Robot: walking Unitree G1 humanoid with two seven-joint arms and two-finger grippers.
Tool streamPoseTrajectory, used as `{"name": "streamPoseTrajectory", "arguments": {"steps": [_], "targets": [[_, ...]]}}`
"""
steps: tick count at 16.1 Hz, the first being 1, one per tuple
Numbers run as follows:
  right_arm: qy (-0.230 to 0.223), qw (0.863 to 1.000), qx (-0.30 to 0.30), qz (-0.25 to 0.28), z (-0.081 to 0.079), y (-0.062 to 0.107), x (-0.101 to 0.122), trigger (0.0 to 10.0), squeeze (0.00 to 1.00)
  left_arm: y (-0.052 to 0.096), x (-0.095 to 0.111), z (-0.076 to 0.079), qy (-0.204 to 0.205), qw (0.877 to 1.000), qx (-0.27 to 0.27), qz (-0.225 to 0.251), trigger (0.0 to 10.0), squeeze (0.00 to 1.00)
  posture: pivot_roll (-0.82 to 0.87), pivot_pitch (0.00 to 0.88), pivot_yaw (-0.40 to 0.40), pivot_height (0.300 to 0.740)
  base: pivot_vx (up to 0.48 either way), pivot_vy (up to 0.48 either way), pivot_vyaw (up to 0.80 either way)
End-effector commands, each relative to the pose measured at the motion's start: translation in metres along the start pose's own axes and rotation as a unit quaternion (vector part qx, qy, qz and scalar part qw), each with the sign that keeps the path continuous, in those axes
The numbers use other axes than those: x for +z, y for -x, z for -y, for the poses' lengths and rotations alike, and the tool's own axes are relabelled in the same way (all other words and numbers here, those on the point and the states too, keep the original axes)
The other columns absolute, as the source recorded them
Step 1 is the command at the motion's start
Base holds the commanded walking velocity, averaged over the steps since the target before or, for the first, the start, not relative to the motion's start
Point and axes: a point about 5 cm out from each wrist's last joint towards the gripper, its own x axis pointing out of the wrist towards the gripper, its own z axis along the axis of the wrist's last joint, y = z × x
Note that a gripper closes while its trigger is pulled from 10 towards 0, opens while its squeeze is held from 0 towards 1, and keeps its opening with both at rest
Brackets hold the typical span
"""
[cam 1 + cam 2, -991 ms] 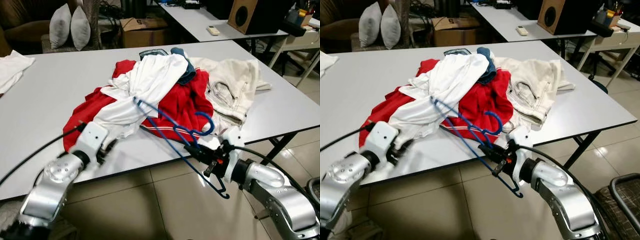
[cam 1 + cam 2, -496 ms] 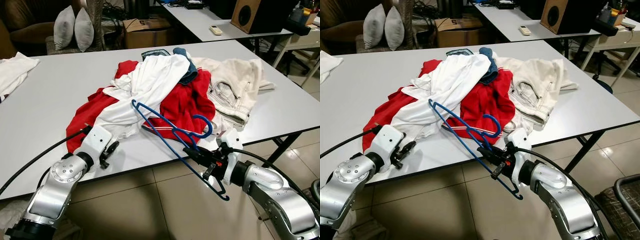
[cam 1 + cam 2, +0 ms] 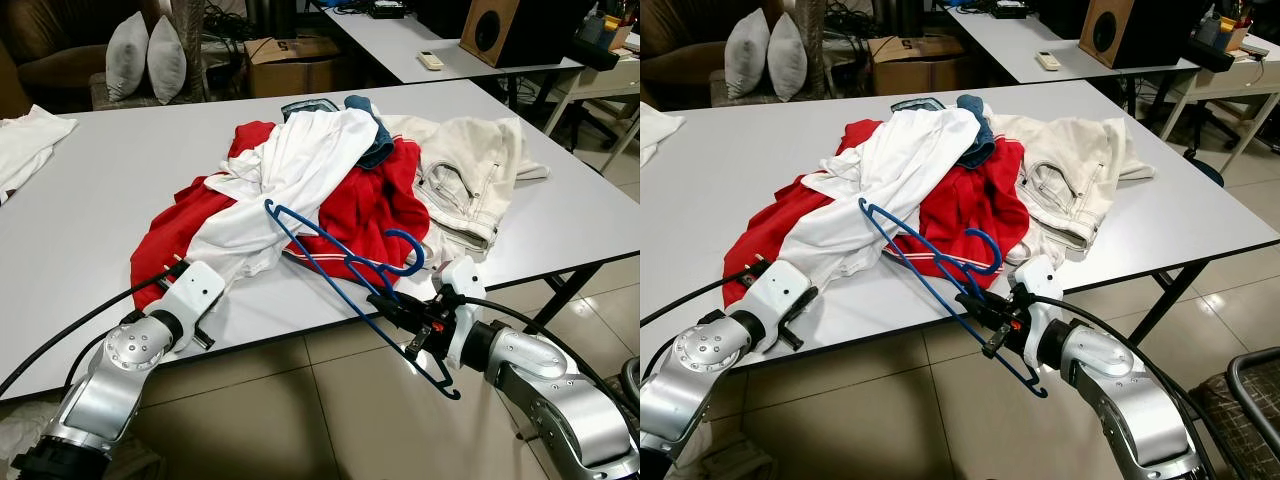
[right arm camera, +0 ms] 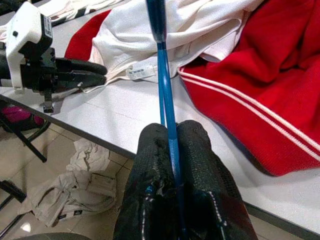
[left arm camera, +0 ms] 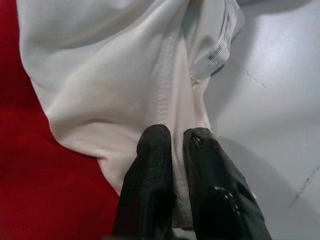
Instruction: Hang hanger
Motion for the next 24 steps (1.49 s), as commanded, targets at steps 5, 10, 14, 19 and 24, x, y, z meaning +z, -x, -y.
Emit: {"name": "streamPoseTrajectory", "arguments": {"steps": [5, 10, 14, 19, 24], "targets": [[0.014, 1.0, -0.004, 0.006, 0.001, 0.003, 0.005, 10.0, 0.0, -0.005, 0.001, 0.005, -0.016, 1.0, -0.008, -0.005, 0.6, 0.0, -0.04, 0.0, 0.007, 0.74, 0.0, 0.0, 0.0], [0.015, 1.0, -0.007, 0.006, 0.002, 0.002, 0.005, 10.0, 0.0, -0.008, 0.006, 0.003, 0.005, 1.0, -0.006, 0.008, 0.0, 0.0, -0.04, 0.0, 0.011, 0.74, 0.0, 0.0, 0.0], [0.017, 1.0, -0.012, 0.016, 0.006, 0.007, 0.008, 10.0, 0.0, -0.003, 0.024, -0.015, 0.082, 0.993, -0.008, 0.082, 0.0, 0.0, -0.04, 0.0, 0.015, 0.74, 0.0, 0.0, 0.0], [-0.008, 0.995, 0.094, 0.029, -0.003, 0.032, 0.014, 10.0, 0.0, 0.019, 0.058, -0.049, 0.124, 0.973, -0.043, 0.191, 0.0, 0.0, -0.03, 0.0, 0.014, 0.74, 0.0, 0.0, 0.0], [-0.018, 0.993, 0.116, 0.019, -0.002, 0.046, 0.015, 10.0, 0.0, 0.037, 0.073, -0.062, 0.127, 0.962, -0.062, 0.233, 0.0, 0.0, -0.03, 0.0, 0.008, 0.74, 0.0, 0.0, 0.0]]}}
